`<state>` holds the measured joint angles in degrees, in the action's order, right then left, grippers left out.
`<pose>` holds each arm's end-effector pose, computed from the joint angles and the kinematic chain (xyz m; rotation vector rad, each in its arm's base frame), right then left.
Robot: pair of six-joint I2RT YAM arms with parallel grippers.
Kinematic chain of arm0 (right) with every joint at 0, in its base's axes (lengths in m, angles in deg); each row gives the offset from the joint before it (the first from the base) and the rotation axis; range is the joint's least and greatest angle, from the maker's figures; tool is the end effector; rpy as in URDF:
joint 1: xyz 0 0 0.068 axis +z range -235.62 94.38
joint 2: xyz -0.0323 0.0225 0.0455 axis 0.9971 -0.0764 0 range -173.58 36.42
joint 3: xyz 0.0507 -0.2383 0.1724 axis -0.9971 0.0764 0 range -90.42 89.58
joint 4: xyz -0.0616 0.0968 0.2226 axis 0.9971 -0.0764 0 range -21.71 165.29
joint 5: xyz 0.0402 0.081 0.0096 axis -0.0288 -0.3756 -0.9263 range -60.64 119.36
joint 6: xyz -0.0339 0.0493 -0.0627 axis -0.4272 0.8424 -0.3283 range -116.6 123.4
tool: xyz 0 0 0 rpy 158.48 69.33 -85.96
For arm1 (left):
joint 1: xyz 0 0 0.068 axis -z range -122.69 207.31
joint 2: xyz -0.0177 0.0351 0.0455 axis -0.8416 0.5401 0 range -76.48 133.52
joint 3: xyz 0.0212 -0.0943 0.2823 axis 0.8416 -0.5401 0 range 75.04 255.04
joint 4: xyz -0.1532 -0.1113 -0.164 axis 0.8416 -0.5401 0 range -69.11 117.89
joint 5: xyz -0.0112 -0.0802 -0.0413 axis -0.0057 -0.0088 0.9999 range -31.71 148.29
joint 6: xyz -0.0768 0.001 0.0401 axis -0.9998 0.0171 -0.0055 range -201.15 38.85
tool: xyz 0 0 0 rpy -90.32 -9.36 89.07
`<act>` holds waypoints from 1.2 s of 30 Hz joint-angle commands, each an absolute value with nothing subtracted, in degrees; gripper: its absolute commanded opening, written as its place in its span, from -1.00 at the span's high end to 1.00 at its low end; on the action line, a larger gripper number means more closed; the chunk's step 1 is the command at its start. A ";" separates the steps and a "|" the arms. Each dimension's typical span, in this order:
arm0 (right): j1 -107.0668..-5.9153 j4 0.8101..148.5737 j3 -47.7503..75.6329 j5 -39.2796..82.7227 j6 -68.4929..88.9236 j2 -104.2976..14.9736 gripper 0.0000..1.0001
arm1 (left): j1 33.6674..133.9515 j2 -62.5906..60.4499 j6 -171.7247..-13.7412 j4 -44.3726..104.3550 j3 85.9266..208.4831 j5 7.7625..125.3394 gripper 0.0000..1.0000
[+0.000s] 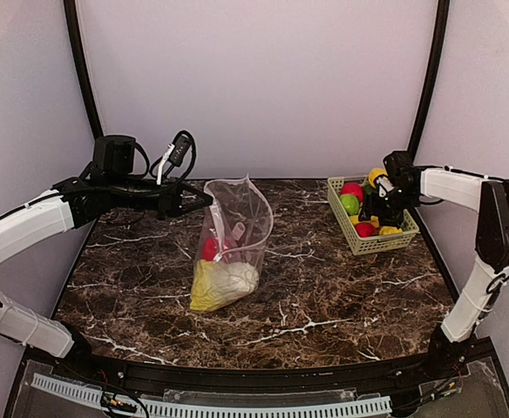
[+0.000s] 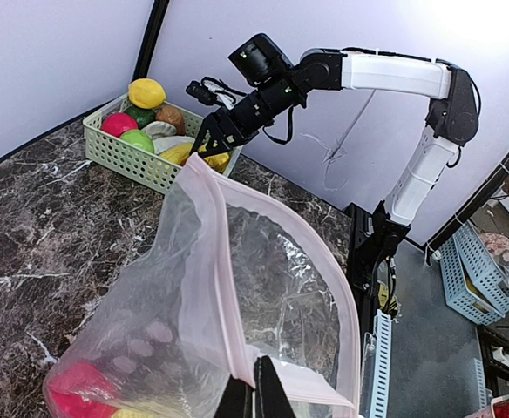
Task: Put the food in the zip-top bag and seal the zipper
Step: Pick up the fake fruit from the bin.
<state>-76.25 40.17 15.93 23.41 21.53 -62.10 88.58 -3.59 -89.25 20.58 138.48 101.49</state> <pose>0.3685 0.0690 0.2270 0.1651 2.6362 0.3017 0.2282 -0.1999 0.3745 0.9138 1.7196 -1.1641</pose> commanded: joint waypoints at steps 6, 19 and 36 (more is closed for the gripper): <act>-77.02 42.42 15.30 21.32 21.96 -65.91 -0.46 | 88.25 -4.58 -89.09 21.33 137.99 101.44 0.99; -78.67 44.50 17.72 18.70 22.30 -68.79 -0.55 | 88.24 -4.67 -89.05 21.15 137.95 101.31 0.99; -78.70 44.74 17.68 20.06 22.68 -66.33 -0.25 | 88.25 -4.91 -88.73 20.87 137.97 101.11 0.99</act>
